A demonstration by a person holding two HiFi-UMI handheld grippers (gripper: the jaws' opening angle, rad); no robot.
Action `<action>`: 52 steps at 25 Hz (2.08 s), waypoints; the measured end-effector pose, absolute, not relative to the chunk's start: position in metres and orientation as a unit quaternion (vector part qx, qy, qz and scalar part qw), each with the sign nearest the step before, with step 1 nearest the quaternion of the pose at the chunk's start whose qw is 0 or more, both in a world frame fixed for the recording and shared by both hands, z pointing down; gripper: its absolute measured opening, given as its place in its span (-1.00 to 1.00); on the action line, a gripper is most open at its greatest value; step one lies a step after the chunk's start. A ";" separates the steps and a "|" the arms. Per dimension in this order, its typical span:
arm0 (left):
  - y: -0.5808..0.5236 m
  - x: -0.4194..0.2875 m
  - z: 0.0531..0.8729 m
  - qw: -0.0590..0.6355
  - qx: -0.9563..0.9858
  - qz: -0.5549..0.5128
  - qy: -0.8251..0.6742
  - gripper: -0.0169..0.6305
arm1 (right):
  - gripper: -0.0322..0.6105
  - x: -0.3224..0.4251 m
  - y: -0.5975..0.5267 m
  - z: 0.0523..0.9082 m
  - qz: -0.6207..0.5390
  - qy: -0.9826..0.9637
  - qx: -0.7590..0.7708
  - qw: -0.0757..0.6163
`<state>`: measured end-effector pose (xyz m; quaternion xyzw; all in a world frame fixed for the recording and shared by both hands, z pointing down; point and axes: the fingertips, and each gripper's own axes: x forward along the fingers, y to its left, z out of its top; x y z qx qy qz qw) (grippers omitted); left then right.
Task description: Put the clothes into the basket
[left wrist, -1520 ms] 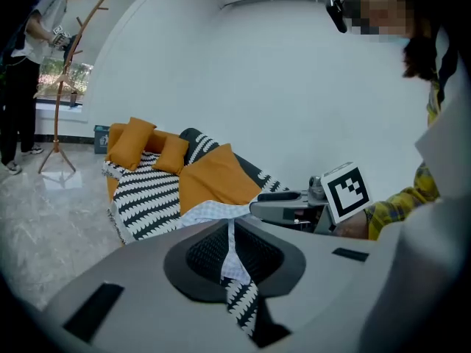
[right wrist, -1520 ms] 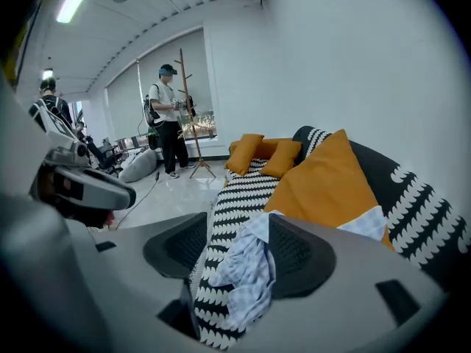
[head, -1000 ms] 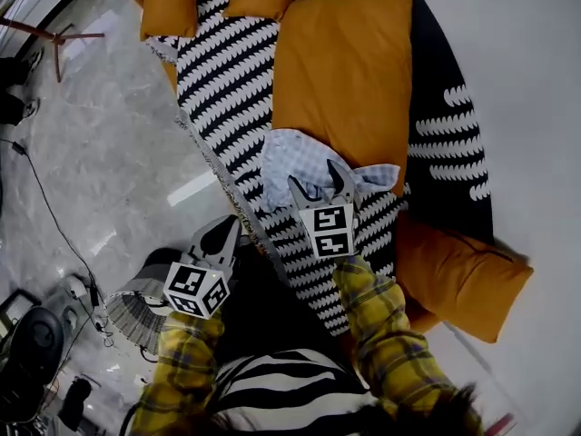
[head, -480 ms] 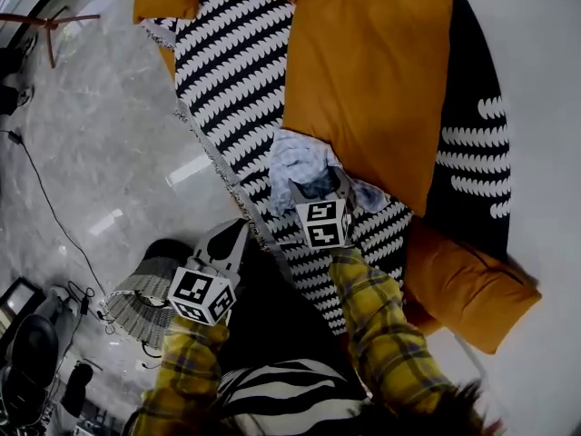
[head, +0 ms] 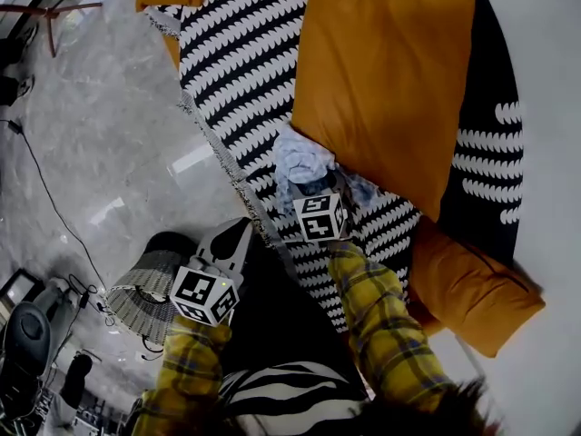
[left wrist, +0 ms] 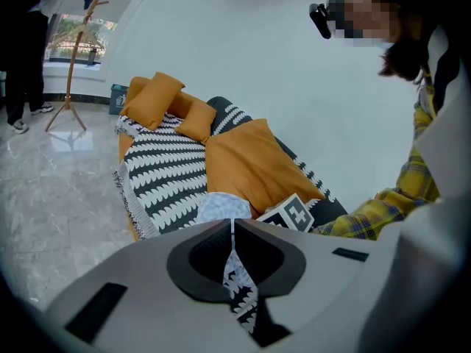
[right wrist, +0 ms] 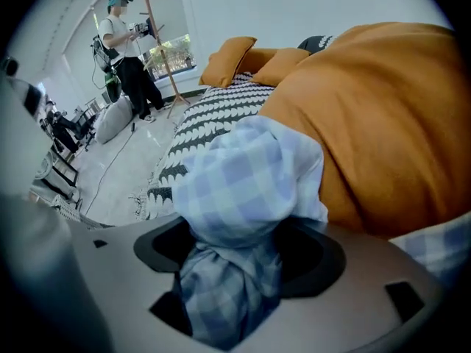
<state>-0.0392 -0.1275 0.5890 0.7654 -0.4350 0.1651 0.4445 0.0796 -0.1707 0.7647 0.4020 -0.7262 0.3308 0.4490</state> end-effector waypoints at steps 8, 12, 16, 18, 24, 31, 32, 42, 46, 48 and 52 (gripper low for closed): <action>-0.122 -0.054 0.564 0.438 0.768 0.154 -0.441 -0.89 | -0.42 0.087 -0.169 0.732 0.329 -0.717 0.413 0.455; -0.123 -0.056 0.556 0.420 0.776 0.138 -0.450 -0.89 | -0.47 0.088 -0.172 0.711 0.318 -0.734 0.414 0.434; -0.113 -0.057 0.532 0.408 0.779 0.128 -0.459 -0.89 | -0.48 0.086 -0.157 0.665 0.296 -0.760 0.411 0.406; -0.105 -0.054 0.518 0.401 0.779 0.120 -0.466 -0.89 | -0.48 0.089 -0.148 0.636 0.289 -0.770 0.414 0.390; -0.065 -0.065 0.476 0.369 0.778 0.092 -0.501 -0.89 | -0.48 0.089 -0.117 0.566 0.243 -0.802 0.416 0.353; -0.005 -0.107 0.421 0.332 0.756 0.066 -0.561 -0.89 | -0.47 0.056 -0.091 0.482 0.180 -0.843 0.394 0.319; 0.005 -0.113 0.415 0.326 0.752 0.062 -0.570 -0.89 | -0.47 0.051 -0.086 0.474 0.174 -0.848 0.389 0.315; 0.083 -0.185 0.374 0.307 0.691 0.010 -0.655 -0.89 | -0.47 -0.024 -0.035 0.416 0.128 -0.890 0.316 0.303; 0.114 -0.225 0.361 0.292 0.666 -0.012 -0.686 -0.89 | -0.47 -0.077 -0.010 0.401 0.113 -0.906 0.273 0.303; 0.136 -0.250 0.356 0.288 0.650 -0.020 -0.703 -0.89 | -0.47 -0.108 0.006 0.394 0.100 -0.915 0.249 0.303; 0.191 -0.306 0.349 0.284 0.605 -0.038 -0.743 -0.89 | -0.47 -0.178 0.054 0.384 0.088 -0.931 0.187 0.302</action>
